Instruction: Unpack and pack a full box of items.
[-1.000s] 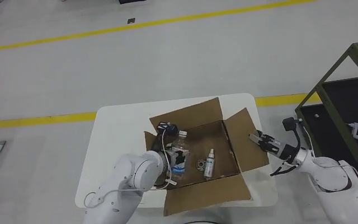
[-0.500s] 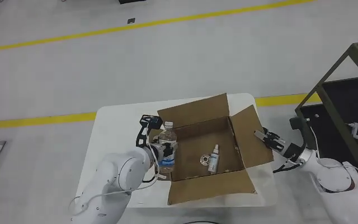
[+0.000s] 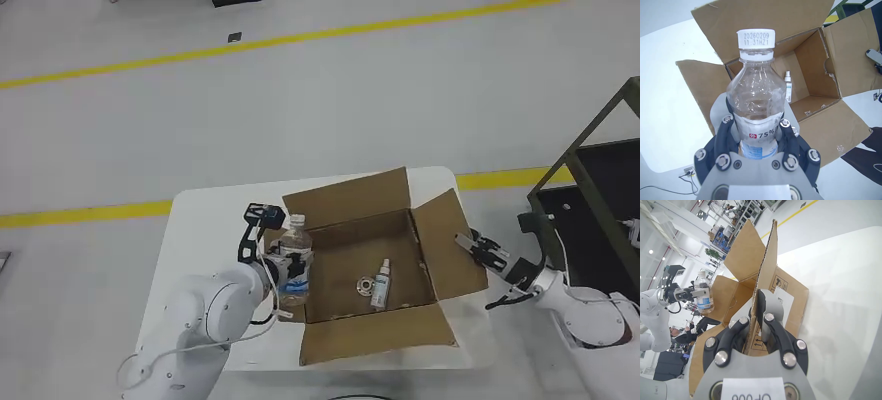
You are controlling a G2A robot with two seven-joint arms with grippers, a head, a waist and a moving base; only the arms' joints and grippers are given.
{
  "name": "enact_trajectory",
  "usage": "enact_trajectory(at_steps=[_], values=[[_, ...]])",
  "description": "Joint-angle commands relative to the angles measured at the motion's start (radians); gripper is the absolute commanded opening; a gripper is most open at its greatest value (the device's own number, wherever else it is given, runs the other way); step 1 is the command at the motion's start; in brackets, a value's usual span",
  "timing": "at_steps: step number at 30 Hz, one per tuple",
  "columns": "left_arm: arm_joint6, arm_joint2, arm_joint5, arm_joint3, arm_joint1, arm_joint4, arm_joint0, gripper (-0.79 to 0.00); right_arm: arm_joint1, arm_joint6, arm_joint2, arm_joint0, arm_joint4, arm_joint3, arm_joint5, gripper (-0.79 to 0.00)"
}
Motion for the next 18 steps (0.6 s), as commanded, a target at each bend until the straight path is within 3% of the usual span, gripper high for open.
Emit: enact_trajectory(at_steps=[1, 9, 14, 18], values=[[-0.013, -0.022, -0.001, -0.026, 0.003, 0.007, 0.005, -0.785, 0.0, 0.003, 0.004, -0.006, 0.003, -0.002, 0.002, -0.785], [-0.06, -0.154, 0.007, -0.139, 0.021, 0.068, 0.041, -0.785, -0.001, 0.012, 0.017, -0.022, 0.025, -0.006, 0.003, -0.785], [-0.078, -0.267, 0.012, -0.127, 0.032, 0.099, 0.074, -0.785, 0.0, 0.021, 0.025, -0.024, 0.03, 0.0, -0.001, -0.785], [-0.089, -0.307, -0.009, -0.1, 0.039, 0.127, 0.108, -0.785, -0.001, 0.024, 0.031, -0.025, 0.034, -0.001, -0.005, -0.785]])
